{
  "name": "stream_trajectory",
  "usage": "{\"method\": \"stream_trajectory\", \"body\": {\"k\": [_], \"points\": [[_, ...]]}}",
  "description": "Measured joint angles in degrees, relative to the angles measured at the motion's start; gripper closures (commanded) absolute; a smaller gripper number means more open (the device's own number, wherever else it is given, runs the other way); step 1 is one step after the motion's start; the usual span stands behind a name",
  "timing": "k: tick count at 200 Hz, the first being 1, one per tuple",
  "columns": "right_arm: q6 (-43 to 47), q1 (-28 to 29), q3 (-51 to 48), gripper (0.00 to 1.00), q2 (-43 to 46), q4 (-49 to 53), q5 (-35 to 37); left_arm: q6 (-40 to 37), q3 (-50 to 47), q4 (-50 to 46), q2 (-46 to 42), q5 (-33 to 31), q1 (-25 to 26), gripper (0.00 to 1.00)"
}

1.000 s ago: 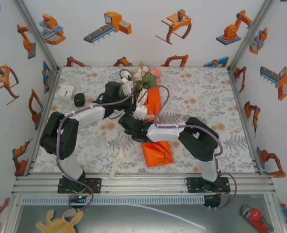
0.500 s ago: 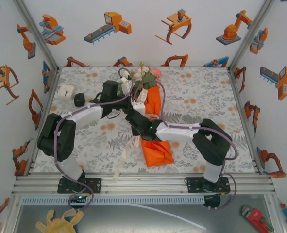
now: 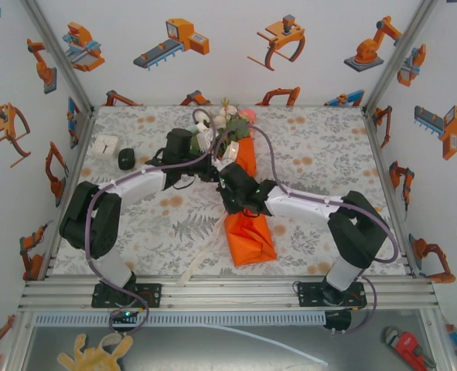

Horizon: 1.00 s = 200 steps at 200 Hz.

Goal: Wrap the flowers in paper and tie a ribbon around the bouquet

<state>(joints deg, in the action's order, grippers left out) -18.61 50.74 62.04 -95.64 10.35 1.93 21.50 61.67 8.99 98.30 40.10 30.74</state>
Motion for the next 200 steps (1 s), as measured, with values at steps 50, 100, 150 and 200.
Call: {"method": "stream_trajectory", "body": {"k": [50,100,150,200], "points": [[2.84,-2.23,5.53,1.0,5.46,-0.94,-10.56,-0.55,-0.66,-1.05,1.84,-1.68,-1.2,1.0],[4.5,-3.08,4.81,1.0,6.6,-0.98,-10.84,-0.55,-0.66,-0.85,1.75,-1.7,-1.16,1.0],[9.33,-3.48,3.39,1.0,7.23,5.16,-4.96,-0.66,-0.76,-0.85,-0.2,-1.77,-1.16,1.0],[14.47,-3.48,2.08,1.0,9.18,7.02,3.04,-0.98,-1.33,-0.85,-1.05,-1.73,-1.16,1.0]]}}
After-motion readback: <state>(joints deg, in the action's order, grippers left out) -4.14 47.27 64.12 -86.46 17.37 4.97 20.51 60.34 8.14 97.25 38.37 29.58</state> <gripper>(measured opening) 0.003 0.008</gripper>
